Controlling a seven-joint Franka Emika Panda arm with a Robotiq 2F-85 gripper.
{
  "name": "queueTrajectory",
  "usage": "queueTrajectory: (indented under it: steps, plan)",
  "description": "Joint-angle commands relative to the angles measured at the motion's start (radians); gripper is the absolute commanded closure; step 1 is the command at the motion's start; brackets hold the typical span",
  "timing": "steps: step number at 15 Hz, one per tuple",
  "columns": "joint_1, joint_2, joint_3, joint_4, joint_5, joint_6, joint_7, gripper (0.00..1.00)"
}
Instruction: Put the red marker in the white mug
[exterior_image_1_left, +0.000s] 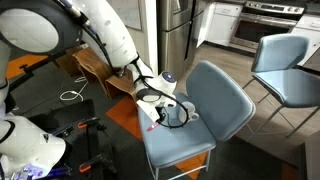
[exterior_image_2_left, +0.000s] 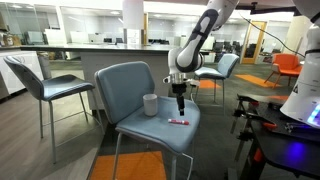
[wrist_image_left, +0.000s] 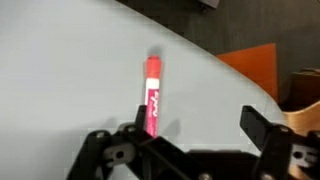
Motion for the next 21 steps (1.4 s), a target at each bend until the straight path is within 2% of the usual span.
queueTrajectory:
  steps: [1,9,11,13,14,17,21]
  plan:
    - [-0.01,0.065,0.012,0.042,-0.051,0.02,0.076,0.0]
    - [-0.048,0.144,0.013,0.047,-0.089,0.099,0.118,0.0]
    - [-0.063,0.157,0.016,0.048,-0.088,0.108,0.116,0.03]
    - [-0.071,0.167,0.016,0.048,-0.09,0.112,0.117,0.11]
    - [-0.071,0.172,0.014,0.049,-0.093,0.113,0.121,0.3]
    - [-0.062,0.178,0.007,0.053,-0.106,0.108,0.125,0.44]
    - [-0.047,0.174,-0.002,0.06,-0.139,0.098,0.151,0.76]
